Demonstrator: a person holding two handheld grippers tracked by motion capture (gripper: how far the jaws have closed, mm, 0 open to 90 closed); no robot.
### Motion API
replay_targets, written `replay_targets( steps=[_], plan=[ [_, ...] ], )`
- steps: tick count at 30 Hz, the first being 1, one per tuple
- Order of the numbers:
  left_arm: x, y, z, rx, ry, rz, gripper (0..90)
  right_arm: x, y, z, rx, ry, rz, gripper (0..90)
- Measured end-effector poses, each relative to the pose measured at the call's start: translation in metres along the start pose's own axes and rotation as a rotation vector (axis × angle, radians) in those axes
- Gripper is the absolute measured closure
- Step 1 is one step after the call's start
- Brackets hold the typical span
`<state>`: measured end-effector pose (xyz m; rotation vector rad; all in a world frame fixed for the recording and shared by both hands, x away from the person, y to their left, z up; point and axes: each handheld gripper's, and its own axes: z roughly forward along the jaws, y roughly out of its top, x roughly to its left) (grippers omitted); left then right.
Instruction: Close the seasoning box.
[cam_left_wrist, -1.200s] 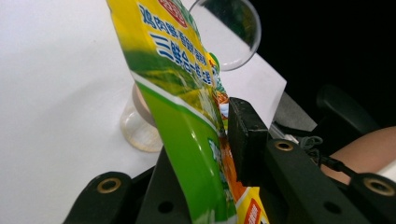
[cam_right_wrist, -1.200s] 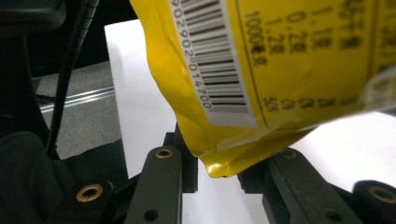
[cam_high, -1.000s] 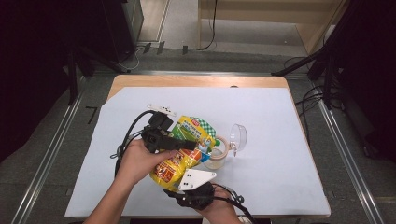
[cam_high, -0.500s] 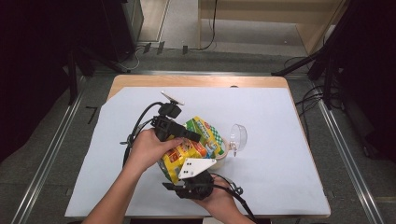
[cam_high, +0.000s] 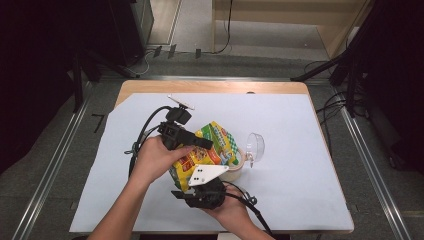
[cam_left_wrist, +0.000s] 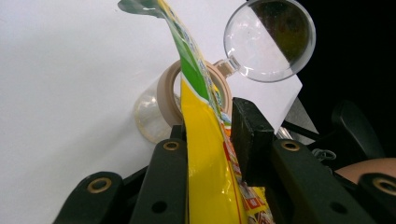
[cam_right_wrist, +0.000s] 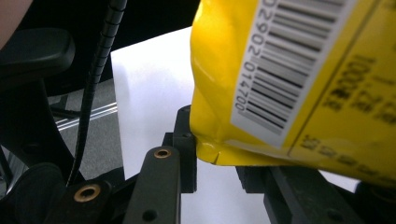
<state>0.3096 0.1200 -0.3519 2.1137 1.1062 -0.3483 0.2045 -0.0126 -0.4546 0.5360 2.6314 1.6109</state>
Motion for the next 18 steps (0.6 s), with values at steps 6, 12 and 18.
replay_targets(
  steps=[6,12,18],
  plan=[
    [0.001,0.003,-0.006,-0.02,0.015,0.006,75.1,0.001,0.007,0.001,-0.006,-0.001,-0.001,74.2],
    [0.002,0.017,-0.004,0.005,0.025,0.009,80.1,-0.004,0.017,0.0,0.004,0.004,0.011,73.8],
    [0.0,0.016,-0.006,0.001,0.04,0.028,80.9,-0.007,0.019,0.003,0.016,-0.001,0.022,72.6]
  ],
)
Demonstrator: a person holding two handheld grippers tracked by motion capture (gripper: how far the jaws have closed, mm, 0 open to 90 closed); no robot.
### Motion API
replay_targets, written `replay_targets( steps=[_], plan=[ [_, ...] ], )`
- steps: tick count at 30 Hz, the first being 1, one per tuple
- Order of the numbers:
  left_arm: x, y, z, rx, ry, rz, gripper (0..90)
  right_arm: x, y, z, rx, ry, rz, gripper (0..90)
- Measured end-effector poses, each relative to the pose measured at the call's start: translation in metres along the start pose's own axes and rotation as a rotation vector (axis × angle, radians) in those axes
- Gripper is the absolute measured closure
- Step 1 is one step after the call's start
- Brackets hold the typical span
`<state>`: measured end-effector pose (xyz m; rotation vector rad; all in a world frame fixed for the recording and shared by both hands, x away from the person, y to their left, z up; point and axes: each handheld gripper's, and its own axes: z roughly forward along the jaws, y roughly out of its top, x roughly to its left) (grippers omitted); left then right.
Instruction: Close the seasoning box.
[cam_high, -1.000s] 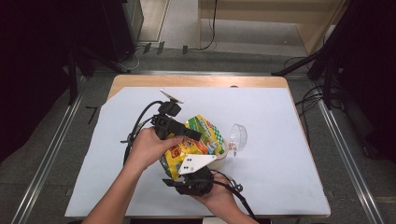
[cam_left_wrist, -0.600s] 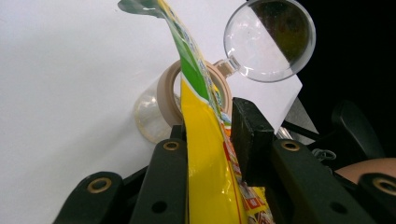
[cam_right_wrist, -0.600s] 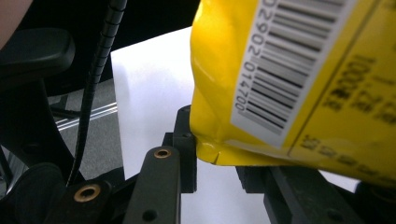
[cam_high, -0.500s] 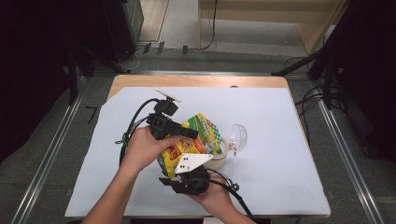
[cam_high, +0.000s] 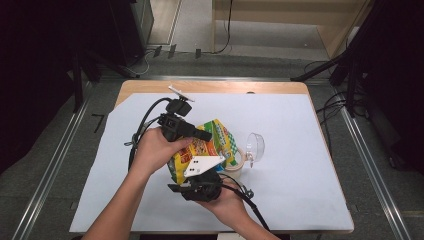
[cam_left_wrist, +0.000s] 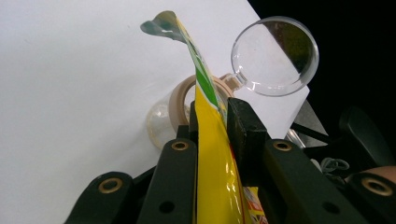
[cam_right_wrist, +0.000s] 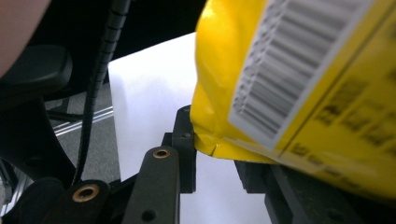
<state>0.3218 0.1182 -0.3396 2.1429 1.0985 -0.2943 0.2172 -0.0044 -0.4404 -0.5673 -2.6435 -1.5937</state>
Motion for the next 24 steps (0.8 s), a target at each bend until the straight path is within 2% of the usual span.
replay_targets(
  steps=[3,7,9,18,22,24],
  plan=[
    [-0.003,-0.002,-0.001,-0.009,-0.008,0.01,82.1,0.0,-0.002,0.001,-0.005,0.005,0.021,69.6],
    [-0.005,-0.004,-0.001,-0.017,-0.014,0.012,82.3,-0.002,-0.005,0.001,-0.003,-0.012,0.008,71.4],
    [-0.007,-0.005,-0.002,-0.02,-0.01,0.018,82.5,-0.001,-0.006,0.002,0.002,-0.022,0.0,71.7],
    [-0.017,-0.006,-0.007,-0.05,0.019,0.043,81.7,-0.002,-0.005,0.003,-0.019,-0.024,0.039,68.4],
    [-0.02,-0.006,-0.007,-0.049,0.032,0.053,81.3,-0.002,-0.005,0.003,-0.018,-0.035,0.037,68.7],
    [-0.019,-0.006,-0.007,-0.053,0.032,0.058,80.9,-0.002,-0.005,0.002,-0.02,-0.025,0.042,68.9]
  ],
)
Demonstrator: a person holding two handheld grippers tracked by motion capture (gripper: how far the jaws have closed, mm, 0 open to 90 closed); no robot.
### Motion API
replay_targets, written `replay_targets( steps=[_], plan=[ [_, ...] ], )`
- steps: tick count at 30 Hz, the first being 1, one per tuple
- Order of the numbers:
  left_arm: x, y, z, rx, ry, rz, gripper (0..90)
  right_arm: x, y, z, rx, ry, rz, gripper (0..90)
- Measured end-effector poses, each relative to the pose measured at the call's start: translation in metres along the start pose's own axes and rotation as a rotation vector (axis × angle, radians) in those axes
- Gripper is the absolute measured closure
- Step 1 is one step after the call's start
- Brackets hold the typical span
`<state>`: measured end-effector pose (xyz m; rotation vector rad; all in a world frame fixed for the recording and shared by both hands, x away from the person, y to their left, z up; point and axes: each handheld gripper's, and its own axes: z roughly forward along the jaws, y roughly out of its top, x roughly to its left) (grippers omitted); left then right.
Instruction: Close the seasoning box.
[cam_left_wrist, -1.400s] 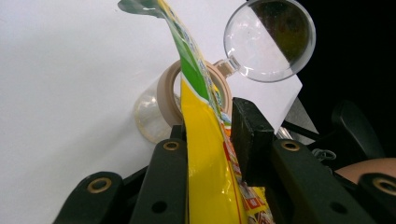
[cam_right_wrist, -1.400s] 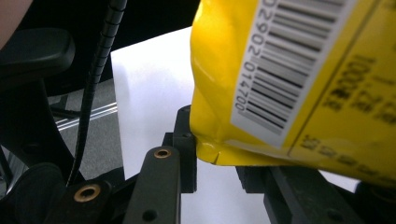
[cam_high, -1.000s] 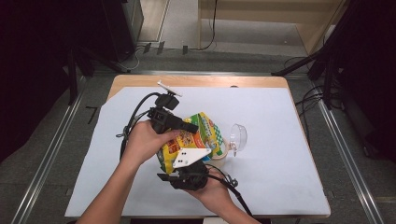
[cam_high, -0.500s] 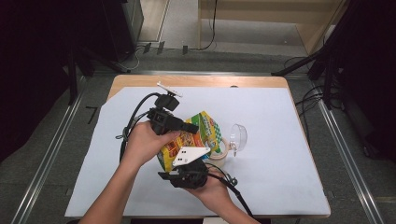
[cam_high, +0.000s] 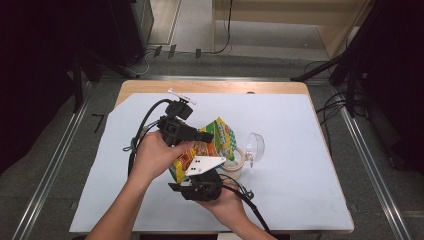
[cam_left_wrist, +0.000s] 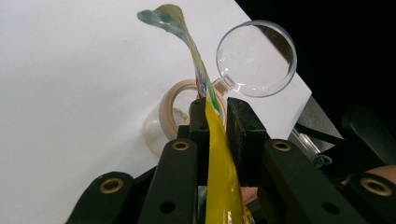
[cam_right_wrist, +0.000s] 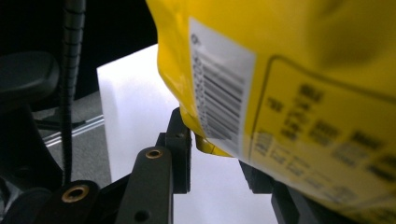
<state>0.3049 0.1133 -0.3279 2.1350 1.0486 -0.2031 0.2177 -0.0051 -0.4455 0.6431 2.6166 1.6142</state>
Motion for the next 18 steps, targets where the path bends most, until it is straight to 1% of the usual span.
replay_targets(
  steps=[3,4,8,12,14,18],
  plan=[
    [0.0014,0.0009,-0.0006,-0.018,-0.016,-0.004,78.9,0.0011,0.0036,-0.0036,-0.022,0.028,0.02,70.1],
    [0.0021,0.0014,-0.0012,-0.021,-0.022,-0.008,78.6,0.0022,0.005,-0.0044,-0.019,0.036,0.022,70.9],
    [0.0052,0.0023,-0.0005,-0.026,-0.028,-0.014,78.4,0.0039,0.0082,-0.0061,-0.016,0.032,0.013,71.1],
    [0.0063,0.0025,0.0013,-0.023,-0.026,-0.016,78.4,0.0026,0.0075,-0.0058,-0.009,0.022,0.004,71.2],
    [0.0071,0.0025,0.0012,-0.023,-0.021,-0.017,78.4,0.0023,0.0075,-0.0056,-0.008,0.025,0.007,71.3],
    [0.0096,0.0021,0.0002,-0.026,-0.024,-0.02,78.4,0.0027,0.008,-0.0048,-0.008,0.022,0.003,71.3]
  ],
)
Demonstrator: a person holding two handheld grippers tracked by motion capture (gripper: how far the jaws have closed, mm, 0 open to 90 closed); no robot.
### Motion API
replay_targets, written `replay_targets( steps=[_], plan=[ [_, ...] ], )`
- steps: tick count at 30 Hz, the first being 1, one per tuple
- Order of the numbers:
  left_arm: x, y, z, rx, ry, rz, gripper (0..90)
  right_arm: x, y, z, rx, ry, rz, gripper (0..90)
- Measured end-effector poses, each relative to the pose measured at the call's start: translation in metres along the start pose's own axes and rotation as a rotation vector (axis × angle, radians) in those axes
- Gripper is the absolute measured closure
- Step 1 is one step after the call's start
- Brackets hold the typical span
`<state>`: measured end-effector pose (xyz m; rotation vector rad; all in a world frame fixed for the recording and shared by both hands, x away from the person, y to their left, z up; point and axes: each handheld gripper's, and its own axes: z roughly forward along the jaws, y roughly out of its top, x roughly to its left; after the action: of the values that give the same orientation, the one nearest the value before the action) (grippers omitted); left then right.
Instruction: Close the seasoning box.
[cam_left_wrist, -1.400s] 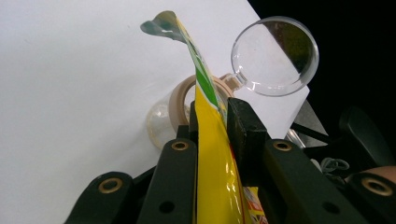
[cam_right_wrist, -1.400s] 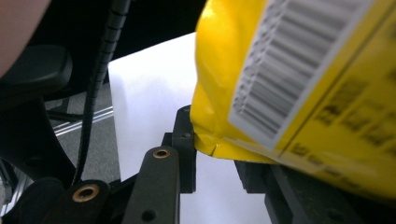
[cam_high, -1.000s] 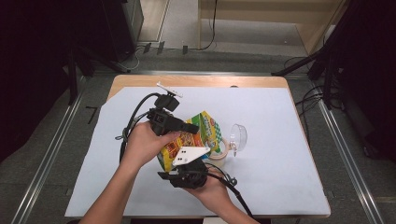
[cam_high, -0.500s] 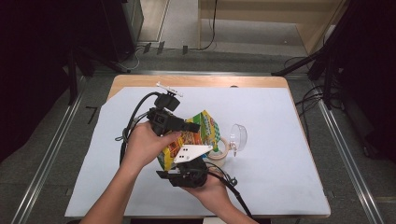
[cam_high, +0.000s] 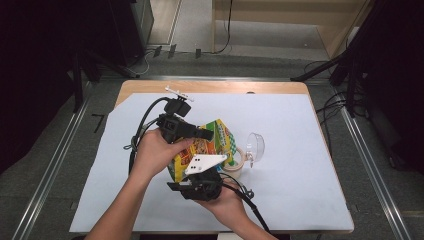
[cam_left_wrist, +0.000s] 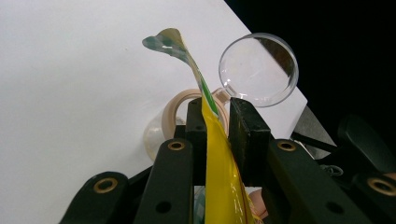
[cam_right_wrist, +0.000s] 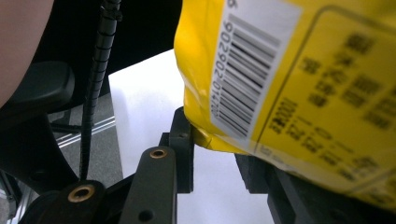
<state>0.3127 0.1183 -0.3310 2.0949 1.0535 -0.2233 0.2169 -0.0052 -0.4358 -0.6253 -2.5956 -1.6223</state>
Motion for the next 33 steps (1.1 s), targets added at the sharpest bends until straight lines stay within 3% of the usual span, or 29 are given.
replay_targets(
  steps=[8,19,23,27,33],
  plan=[
    [0.001,-0.0002,-0.0057,-0.023,-0.022,-0.007,77.5,0.0017,0.0037,0.0006,0.0,-0.011,-0.019,71.2],
    [-0.0063,0.0001,-0.0039,-0.018,-0.017,0.011,75.9,0.0015,0.0026,0.0018,-0.007,-0.004,0.008,71.8],
    [-0.0036,0.0003,-0.0048,-0.035,-0.014,0.008,75.3,0.0028,0.0047,-0.0003,-0.01,-0.005,0.004,71.6],
    [0.0006,0.0008,-0.0059,-0.045,-0.041,-0.003,74.2,0.0039,0.0069,-0.0023,-0.013,-0.006,0.002,71.6],
    [0.0031,0.001,-0.0032,-0.037,-0.029,-0.006,73.8,0.0038,0.0069,-0.0021,-0.011,-0.003,0.012,71.2]
  ],
)
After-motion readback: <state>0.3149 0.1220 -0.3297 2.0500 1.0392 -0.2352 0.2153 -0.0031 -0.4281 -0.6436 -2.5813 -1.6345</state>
